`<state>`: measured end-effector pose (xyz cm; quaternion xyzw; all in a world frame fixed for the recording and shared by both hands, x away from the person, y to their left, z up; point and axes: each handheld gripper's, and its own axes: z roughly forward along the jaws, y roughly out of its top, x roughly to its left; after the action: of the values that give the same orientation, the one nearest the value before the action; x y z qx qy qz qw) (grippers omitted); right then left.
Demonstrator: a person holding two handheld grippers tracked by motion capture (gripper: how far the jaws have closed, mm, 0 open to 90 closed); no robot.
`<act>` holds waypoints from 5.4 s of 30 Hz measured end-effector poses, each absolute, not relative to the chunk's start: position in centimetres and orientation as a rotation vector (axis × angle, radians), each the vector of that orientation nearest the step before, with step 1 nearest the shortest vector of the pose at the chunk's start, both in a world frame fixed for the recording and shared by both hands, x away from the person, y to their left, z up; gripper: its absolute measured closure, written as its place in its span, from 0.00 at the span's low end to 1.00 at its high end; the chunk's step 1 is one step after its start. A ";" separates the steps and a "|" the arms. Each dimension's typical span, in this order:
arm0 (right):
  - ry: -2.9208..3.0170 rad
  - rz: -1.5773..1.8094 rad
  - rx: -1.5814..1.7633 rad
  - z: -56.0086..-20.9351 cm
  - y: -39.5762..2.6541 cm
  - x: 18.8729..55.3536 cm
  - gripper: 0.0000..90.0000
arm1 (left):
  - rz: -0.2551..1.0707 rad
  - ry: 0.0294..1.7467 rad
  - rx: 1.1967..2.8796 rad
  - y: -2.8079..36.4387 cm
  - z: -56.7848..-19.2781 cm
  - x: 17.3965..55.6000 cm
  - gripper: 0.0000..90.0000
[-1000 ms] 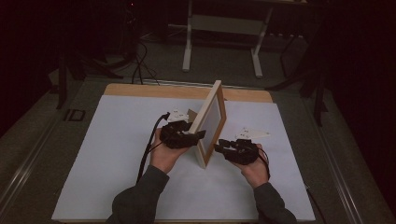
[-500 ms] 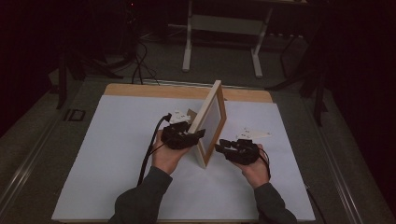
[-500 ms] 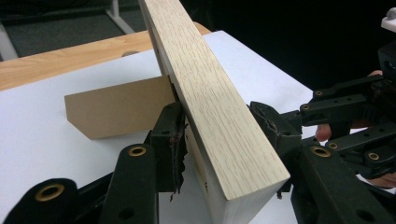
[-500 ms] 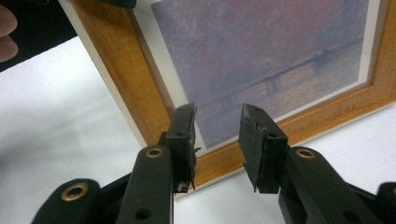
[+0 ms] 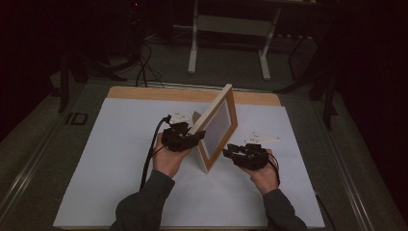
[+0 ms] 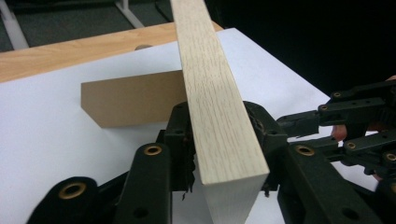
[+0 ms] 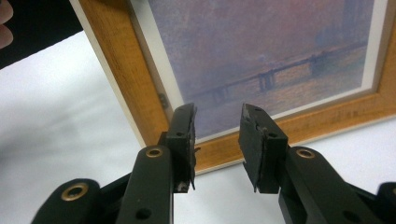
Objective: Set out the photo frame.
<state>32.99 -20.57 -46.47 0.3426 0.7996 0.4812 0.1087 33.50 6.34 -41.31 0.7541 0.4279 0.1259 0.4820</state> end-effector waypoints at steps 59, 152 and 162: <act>2.306 1.403 1.035 -45.6 -22.2 33.6 0.72 | 0.164 0.929 1.762 11.2 -42.5 35.1 0.81; 2.310 1.367 1.025 -42.3 -22.4 42.1 0.42 | -0.018 0.641 1.859 15.0 -42.7 37.3 0.81; 2.379 1.411 1.017 -42.5 -22.2 43.4 0.41 | -0.042 0.673 1.829 15.1 -43.0 37.2 0.78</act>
<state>43.36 -22.22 -42.46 0.3434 0.8035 0.4765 0.0973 37.17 15.09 -42.99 0.7764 0.2856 -0.0177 0.5616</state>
